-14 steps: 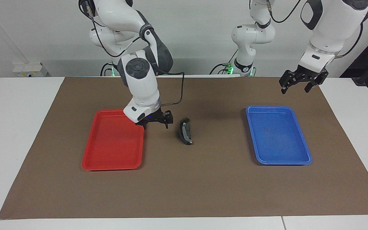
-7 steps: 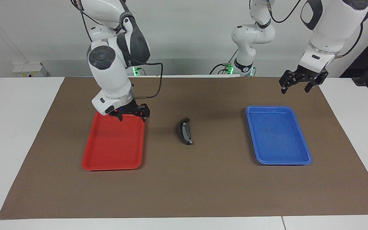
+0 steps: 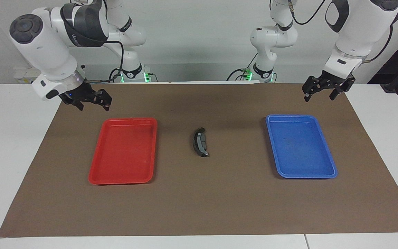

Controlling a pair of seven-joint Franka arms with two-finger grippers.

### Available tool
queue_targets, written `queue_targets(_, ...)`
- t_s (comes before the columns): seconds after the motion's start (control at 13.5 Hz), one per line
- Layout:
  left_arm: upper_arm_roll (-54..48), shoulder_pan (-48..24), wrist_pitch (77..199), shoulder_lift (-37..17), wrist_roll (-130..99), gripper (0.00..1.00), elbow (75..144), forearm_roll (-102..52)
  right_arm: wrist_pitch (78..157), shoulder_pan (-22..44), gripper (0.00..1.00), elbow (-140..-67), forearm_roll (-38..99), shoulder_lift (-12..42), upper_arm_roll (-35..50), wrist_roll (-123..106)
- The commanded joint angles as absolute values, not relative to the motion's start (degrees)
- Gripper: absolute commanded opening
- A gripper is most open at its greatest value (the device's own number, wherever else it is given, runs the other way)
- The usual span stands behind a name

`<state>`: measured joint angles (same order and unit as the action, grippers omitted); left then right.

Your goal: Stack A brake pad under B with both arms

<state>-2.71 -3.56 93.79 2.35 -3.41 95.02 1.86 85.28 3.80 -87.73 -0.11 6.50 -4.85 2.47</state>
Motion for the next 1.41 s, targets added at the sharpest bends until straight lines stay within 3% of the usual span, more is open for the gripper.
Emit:
queue_targets(0.0, -3.0, -2.6, 93.2, 2.6, -2.6, 1.0, 95.4, 1.2, 83.9, 3.8, 1.0, -89.4, -1.8, 3.6, -6.4, -1.7)
queue_targets(0.52, -3.5, -2.0, 92.8, 2.6, -2.1, 1.0, 95.6, 1.2, 84.3, 2.9, 1.0, -92.6, -2.4, -1.9, -6.6, -1.8)
queue_targets(1.33, -6.0, -1.7, 89.7, 1.9, -3.3, 1.0, 92.8, 1.1, 84.6, 0.7, 1.0, -93.2, -1.9, -1.8, -5.1, -1.6)
